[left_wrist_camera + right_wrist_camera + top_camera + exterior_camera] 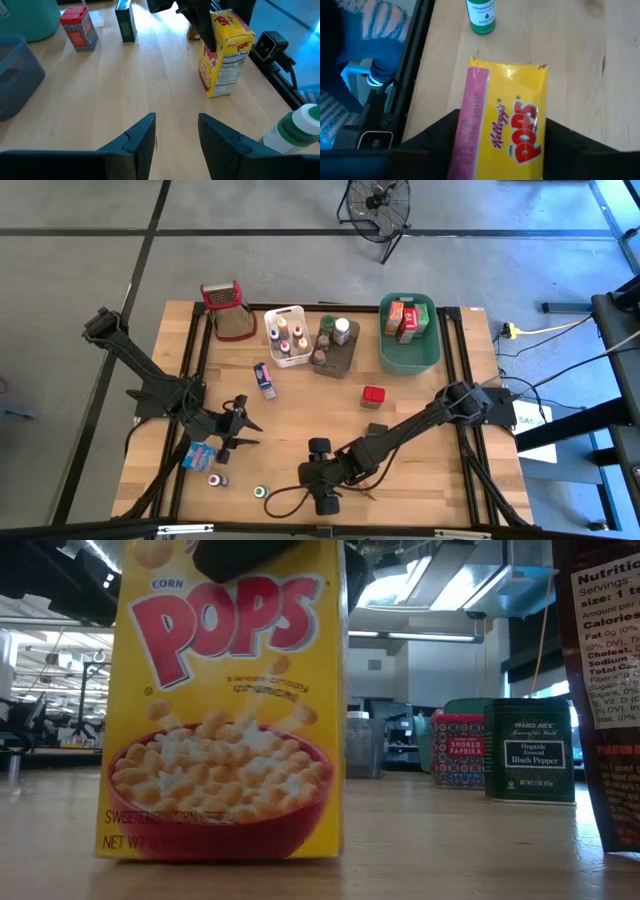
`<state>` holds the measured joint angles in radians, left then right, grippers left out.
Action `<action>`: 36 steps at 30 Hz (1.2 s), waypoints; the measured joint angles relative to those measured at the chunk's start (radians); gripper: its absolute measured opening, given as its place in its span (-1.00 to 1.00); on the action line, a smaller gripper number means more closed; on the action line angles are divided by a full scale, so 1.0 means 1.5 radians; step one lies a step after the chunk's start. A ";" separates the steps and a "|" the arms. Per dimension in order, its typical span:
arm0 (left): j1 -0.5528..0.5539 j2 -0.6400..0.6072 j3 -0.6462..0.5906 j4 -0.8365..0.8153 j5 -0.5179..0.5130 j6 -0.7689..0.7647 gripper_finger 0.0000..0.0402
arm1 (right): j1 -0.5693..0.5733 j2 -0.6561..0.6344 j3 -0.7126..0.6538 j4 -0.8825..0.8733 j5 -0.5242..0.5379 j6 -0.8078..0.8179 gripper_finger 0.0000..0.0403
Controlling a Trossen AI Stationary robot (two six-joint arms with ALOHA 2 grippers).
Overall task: Pick & Place Kitchen Items
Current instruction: Put the yellow cereal box into the green bin
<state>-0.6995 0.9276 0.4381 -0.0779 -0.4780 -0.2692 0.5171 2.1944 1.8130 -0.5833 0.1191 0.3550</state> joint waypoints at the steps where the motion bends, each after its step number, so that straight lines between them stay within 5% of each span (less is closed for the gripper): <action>1: 0.001 0.000 0.000 0.000 0.000 0.009 -0.29 | 0.000 0.000 0.000 0.000 0.000 -0.001 0.03; 9: 0.007 0.000 0.000 0.000 -0.001 0.013 -0.29 | 0.000 0.000 0.003 -0.005 0.000 -0.002 -0.37; 16: 0.000 0.000 0.000 -0.006 0.000 -0.016 -0.29 | -0.007 0.000 0.093 -0.119 -0.025 -0.017 -0.44; 27: 0.000 0.000 0.000 -0.006 0.000 -0.016 -0.29 | -0.006 -0.002 0.363 -0.577 0.245 0.279 -0.45; 31: 0.000 0.000 0.000 -0.005 0.000 -0.016 -0.29 | 0.010 -0.055 0.334 -0.669 0.313 0.376 -0.45; 36: 0.000 0.000 0.000 -0.004 0.001 -0.016 -0.29 | 0.028 -0.128 0.305 -0.658 0.379 0.353 -0.45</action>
<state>-0.6998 0.9276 0.4381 -0.0833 -0.4767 -0.2932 0.5584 2.0017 2.2708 -1.5707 0.6876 0.8851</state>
